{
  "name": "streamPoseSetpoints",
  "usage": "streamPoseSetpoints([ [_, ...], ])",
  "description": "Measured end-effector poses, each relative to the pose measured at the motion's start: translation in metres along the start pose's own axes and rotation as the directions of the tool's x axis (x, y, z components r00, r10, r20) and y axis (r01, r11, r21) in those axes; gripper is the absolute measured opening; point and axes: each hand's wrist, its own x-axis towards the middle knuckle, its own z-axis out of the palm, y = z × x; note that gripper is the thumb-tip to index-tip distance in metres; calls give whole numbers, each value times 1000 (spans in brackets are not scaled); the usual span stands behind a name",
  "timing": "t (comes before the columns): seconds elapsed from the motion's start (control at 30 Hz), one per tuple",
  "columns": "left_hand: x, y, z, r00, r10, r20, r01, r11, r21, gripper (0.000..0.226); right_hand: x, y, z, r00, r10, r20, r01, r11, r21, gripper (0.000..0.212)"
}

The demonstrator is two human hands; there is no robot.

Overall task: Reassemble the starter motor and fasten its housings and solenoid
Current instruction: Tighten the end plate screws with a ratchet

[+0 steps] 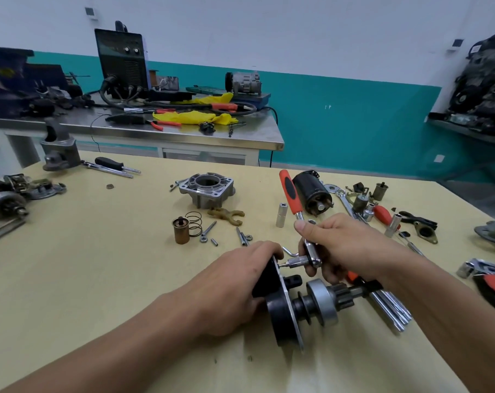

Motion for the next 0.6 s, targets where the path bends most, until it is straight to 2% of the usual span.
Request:
streamPoseSetpoints([
  [0.17, -1, 0, 2, 1000, 18, -12, -17, 999, 29, 54, -3, 6, 0, 999, -51, 8, 50, 998, 49, 54],
  [0.27, 1, 1, 0, 1000, -9, -14, 8, 1000, -18, 52, -11, 16, -2, 961, -273, -50, 272, 962, -21, 48],
  [0.33, 2, 2, -1, 999, -32, -19, 31, 998, -49, 53, -15, 21, -6, 892, -450, -28, 445, 888, -117, 43],
  [0.4, 2, 2, -1, 999, -35, -16, 34, 998, -60, 53, -16, 23, -10, 839, -544, 8, 537, 825, -175, 33],
  [0.5, 2, 2, -1, 999, -33, -15, 32, 998, -62, 52, -17, 25, -11, 814, -580, -24, 561, 797, -224, 27],
  [0.6, 2, 1, 0, 999, -38, -28, 36, 998, -60, 52, -17, 24, -7, 840, -540, -62, 517, 828, -216, 36],
])
